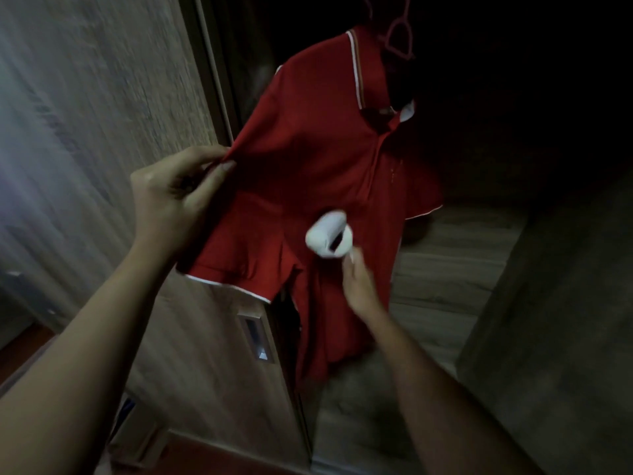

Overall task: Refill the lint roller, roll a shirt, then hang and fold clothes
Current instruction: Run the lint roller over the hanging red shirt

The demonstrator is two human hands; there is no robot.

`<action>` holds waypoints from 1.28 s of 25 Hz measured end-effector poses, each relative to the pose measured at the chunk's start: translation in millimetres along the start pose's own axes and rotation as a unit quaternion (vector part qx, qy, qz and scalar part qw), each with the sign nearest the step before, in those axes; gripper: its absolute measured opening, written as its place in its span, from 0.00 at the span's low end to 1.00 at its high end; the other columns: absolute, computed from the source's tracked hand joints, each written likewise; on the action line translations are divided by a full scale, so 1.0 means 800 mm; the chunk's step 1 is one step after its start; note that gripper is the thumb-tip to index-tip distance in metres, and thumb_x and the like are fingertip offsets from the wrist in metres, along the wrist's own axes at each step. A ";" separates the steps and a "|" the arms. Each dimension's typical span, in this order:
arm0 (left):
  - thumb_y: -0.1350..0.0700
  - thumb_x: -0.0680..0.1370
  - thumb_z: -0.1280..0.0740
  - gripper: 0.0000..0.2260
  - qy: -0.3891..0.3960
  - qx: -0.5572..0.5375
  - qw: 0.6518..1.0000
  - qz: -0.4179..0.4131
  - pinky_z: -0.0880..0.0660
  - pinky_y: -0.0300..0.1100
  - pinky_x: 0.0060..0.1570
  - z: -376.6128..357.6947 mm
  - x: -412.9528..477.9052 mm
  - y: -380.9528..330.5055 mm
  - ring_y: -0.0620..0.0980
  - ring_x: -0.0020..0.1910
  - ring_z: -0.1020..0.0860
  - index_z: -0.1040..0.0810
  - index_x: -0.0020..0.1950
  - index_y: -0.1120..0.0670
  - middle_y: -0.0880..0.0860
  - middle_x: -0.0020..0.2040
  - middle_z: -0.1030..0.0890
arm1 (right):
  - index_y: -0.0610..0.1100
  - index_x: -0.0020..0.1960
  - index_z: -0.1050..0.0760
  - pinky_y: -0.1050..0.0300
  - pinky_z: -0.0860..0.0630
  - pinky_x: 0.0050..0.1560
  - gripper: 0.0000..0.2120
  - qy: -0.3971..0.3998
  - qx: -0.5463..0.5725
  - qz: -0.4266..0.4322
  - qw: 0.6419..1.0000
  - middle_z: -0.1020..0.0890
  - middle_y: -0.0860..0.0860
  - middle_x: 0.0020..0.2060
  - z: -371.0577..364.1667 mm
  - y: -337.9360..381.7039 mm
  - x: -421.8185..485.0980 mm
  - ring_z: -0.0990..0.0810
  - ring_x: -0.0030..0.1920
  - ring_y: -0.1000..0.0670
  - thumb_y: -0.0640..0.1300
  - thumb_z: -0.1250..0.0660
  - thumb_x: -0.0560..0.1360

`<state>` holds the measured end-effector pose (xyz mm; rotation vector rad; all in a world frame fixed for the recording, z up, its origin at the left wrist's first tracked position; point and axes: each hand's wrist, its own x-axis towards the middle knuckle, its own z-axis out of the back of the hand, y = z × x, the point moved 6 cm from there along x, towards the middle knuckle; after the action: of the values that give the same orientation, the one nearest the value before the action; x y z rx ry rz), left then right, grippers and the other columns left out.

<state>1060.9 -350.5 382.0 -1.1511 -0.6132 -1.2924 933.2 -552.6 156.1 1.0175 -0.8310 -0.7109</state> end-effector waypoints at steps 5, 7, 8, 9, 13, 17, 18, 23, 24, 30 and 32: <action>0.50 0.77 0.33 0.11 -0.008 0.001 1.000 0.008 0.28 0.32 0.43 0.000 -0.001 0.004 0.29 0.41 0.25 0.18 0.51 0.57 0.25 0.42 0.23 | 0.43 0.52 0.33 0.55 0.39 0.31 0.09 -0.067 -0.015 0.046 0.997 0.29 0.52 0.29 0.028 0.058 0.079 0.31 0.28 0.53 0.47 0.49 0.81; 0.51 0.77 0.33 0.10 -0.010 0.009 1.000 0.008 0.27 0.32 0.44 0.000 -0.001 0.004 0.29 0.41 0.24 0.18 0.51 0.56 0.25 0.42 0.23 | 0.40 0.56 0.32 0.53 0.34 0.35 0.11 -0.035 -0.040 -0.004 0.999 0.21 0.43 0.36 -0.011 -0.013 0.042 0.23 0.35 0.43 0.46 0.47 0.81; 0.51 0.76 0.33 0.09 -0.007 0.007 1.000 0.006 0.28 0.31 0.44 0.000 0.000 0.005 0.29 0.41 0.24 0.18 0.51 0.55 0.25 0.43 0.23 | 0.39 0.60 0.32 0.50 0.29 0.41 0.14 -0.010 -0.057 -0.060 0.997 0.19 0.38 0.43 -0.034 -0.064 0.017 0.20 0.43 0.39 0.47 0.46 0.81; 0.52 0.76 0.33 0.08 -0.006 0.005 1.000 0.003 0.28 0.31 0.44 0.000 0.001 0.004 0.29 0.42 0.24 0.18 0.51 0.53 0.25 0.43 0.23 | 0.39 0.64 0.33 0.49 0.27 0.48 0.17 0.022 -0.071 -0.124 0.989 0.19 0.37 0.50 -0.055 -0.112 -0.010 0.20 0.50 0.38 0.48 0.46 0.81; 0.51 0.76 0.32 0.04 -0.004 0.001 1.000 -0.007 0.26 0.34 0.44 0.002 0.000 0.004 0.30 0.42 0.23 0.21 0.51 0.45 0.26 0.44 0.22 | 0.44 0.72 0.38 0.48 0.30 0.60 0.21 0.052 -0.064 -0.204 0.975 0.24 0.37 0.62 -0.086 -0.183 -0.063 0.25 0.61 0.38 0.48 0.45 0.80; 0.52 0.77 0.33 0.08 -0.004 0.004 1.000 -0.002 0.27 0.32 0.44 -0.001 -0.001 0.006 0.29 0.42 0.24 0.19 0.52 0.53 0.25 0.43 0.23 | 0.37 0.68 0.35 0.48 0.29 0.53 0.18 -0.063 -0.046 -0.113 0.990 0.22 0.34 0.57 -0.006 -0.088 0.050 0.23 0.57 0.35 0.44 0.46 0.81; 0.52 0.77 0.33 0.08 -0.007 0.007 1.000 -0.005 0.28 0.31 0.45 -0.001 -0.001 0.005 0.29 0.42 0.24 0.19 0.52 0.54 0.25 0.44 0.23 | 0.37 0.66 0.34 0.49 0.30 0.52 0.17 -0.082 -0.040 -0.085 0.992 0.22 0.34 0.56 0.022 -0.055 0.083 0.23 0.56 0.35 0.45 0.47 0.81; 0.52 0.77 0.33 0.09 -0.019 -0.001 1.000 0.001 0.27 0.32 0.45 -0.001 -0.002 0.004 0.29 0.42 0.24 0.18 0.51 0.55 0.25 0.44 0.22 | 0.39 0.63 0.35 0.51 0.33 0.47 0.18 -0.114 -0.047 -0.054 0.991 0.23 0.34 0.53 0.080 0.017 0.147 0.24 0.53 0.35 0.50 0.50 0.81; 0.52 0.77 0.33 0.09 -0.021 -0.002 1.000 0.005 0.27 0.33 0.45 -0.001 -0.003 0.005 0.30 0.42 0.23 0.18 0.51 0.54 0.26 0.43 0.22 | 0.39 0.63 0.35 0.51 0.32 0.48 0.18 -0.107 -0.046 -0.054 0.992 0.23 0.34 0.54 0.069 0.005 0.138 0.24 0.54 0.36 0.50 0.50 0.81; 0.53 0.76 0.32 0.05 -0.030 -0.021 0.999 0.037 0.26 0.35 0.44 -0.003 -0.008 0.003 0.31 0.41 0.23 0.20 0.51 0.48 0.28 0.42 0.21 | 0.39 0.71 0.37 0.47 0.30 0.57 0.20 0.027 -0.053 -0.221 0.973 0.24 0.33 0.59 -0.058 -0.179 -0.028 0.25 0.60 0.34 0.46 0.46 0.81; 0.53 0.76 0.32 0.05 -0.028 -0.021 0.998 0.045 0.26 0.35 0.42 -0.005 -0.012 -0.001 0.33 0.38 0.24 0.20 0.51 0.47 0.31 0.40 0.21 | 0.41 0.71 0.38 0.51 0.31 0.59 0.21 0.042 -0.049 -0.273 0.960 0.25 0.36 0.63 -0.071 -0.201 -0.073 0.26 0.61 0.37 0.48 0.46 0.81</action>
<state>1056.9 -349.7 372.4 -1.2382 -0.5713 -1.2054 932.2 -538.1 -23.6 1.1913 -0.4305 -1.1560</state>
